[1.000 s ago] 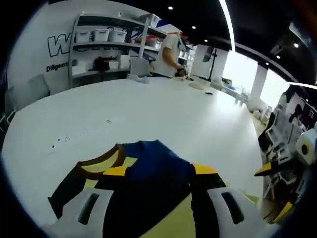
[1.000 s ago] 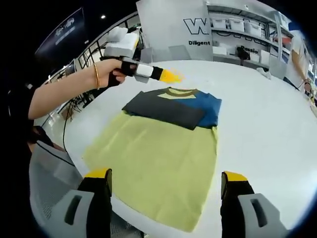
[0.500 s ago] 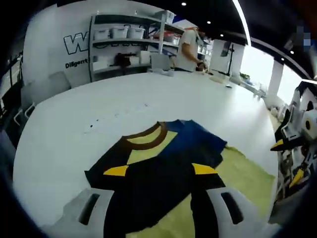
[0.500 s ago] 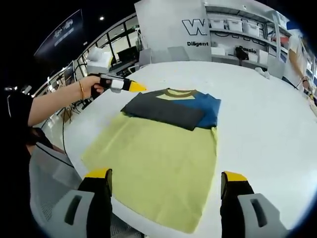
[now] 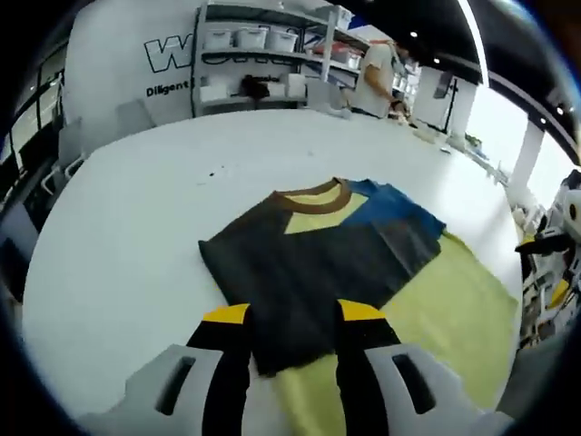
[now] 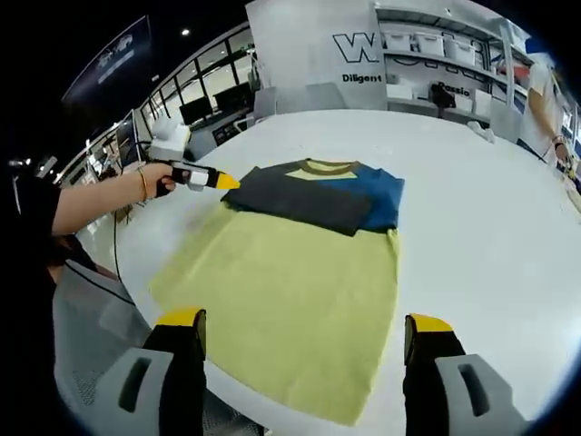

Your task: Fold the garment on the visible template until the final outline fits inside the template.

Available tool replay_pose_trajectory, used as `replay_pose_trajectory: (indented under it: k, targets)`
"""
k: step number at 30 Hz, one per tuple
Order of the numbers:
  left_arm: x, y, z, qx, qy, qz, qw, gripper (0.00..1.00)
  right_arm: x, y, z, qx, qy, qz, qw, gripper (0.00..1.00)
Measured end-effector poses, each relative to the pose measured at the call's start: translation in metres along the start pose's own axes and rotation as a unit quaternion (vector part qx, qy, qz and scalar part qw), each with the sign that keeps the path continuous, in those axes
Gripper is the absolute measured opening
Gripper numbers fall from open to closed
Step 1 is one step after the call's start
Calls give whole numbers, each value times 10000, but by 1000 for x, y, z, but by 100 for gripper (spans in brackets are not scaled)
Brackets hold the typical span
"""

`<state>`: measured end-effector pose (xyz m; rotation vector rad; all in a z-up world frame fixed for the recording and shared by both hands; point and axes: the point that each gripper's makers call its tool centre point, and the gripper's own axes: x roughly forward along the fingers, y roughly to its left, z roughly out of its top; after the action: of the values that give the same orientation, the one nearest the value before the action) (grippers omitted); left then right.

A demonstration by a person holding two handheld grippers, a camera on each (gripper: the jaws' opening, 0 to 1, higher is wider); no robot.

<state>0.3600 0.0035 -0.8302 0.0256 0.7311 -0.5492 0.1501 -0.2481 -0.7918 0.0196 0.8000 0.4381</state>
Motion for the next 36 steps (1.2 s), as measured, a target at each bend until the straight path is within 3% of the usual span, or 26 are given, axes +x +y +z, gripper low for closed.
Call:
replay_pose_trajectory:
  k: [1,8,14,21,29,36]
  targets:
    - [0,3,-4,-175,-3,52,9998,31,0,0,0,2,3,-1,10000,89]
    - [-1,12,-25,-369,145,196,9990,24,-1,0,-1,10,-2,-19,10000,89]
    - [-2,13,-38,-379,216,210,9988,9,-3,-1,-1,26,-8,-57,10000,88]
    - [-7,12,-39,-453,78,263,9986,5,-3,-1,-4,-7,60,-65,10000,87]
    - [-5,12,-40,-660,114,154,9976,5,0,1,-6,-43,110,-28,9999,87]
    - [-6,15,-39,-541,125,196,9983,1,1,3,-7,-42,129,-3,9999,88]
